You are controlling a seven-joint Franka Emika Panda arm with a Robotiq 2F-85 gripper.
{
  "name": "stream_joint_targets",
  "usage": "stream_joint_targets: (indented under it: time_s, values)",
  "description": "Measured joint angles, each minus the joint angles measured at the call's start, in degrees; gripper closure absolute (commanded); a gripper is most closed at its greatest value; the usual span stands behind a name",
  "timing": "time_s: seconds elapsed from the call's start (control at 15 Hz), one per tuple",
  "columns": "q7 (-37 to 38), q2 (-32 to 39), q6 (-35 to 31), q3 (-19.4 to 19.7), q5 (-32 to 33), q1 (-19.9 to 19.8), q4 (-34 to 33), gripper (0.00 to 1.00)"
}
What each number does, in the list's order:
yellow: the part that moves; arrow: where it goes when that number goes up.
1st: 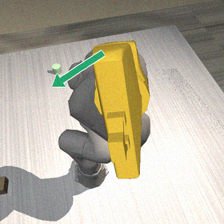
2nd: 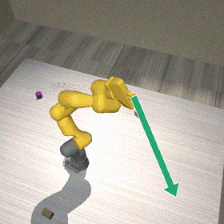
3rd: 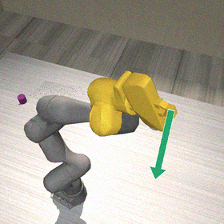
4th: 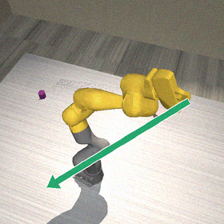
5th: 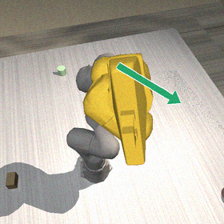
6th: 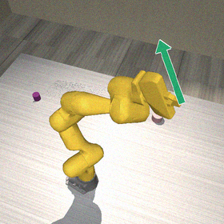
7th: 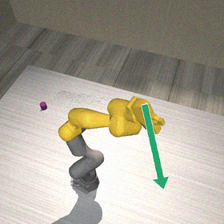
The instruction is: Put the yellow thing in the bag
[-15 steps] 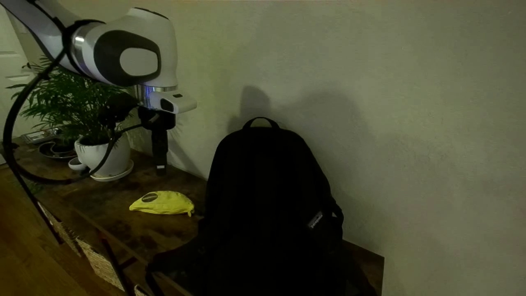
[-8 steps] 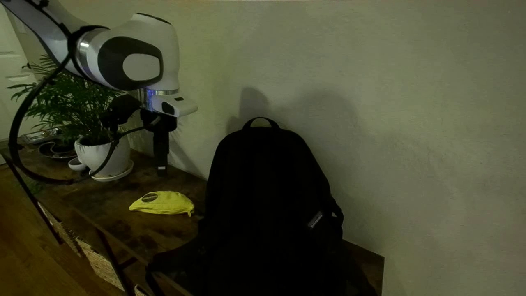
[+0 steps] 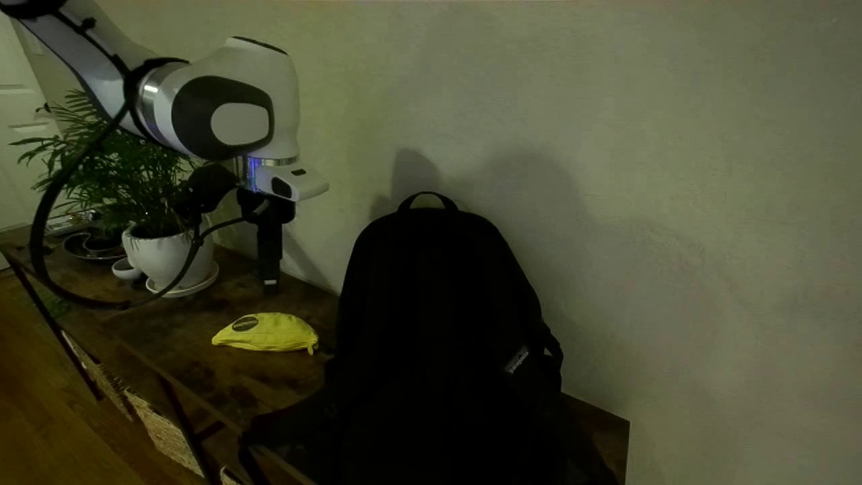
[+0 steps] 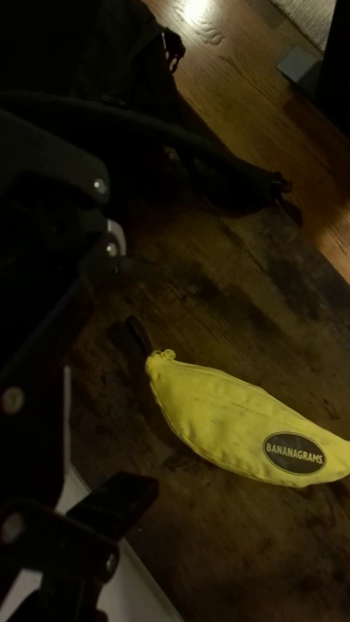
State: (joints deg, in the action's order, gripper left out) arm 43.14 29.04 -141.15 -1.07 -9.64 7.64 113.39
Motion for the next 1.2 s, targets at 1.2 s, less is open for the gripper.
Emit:
stream_joint_targets:
  time_s: [1.2]
  values:
    - [0.0, 18.48, -2.84, -0.71, -3.3, 1.51, -14.78, 0.0]
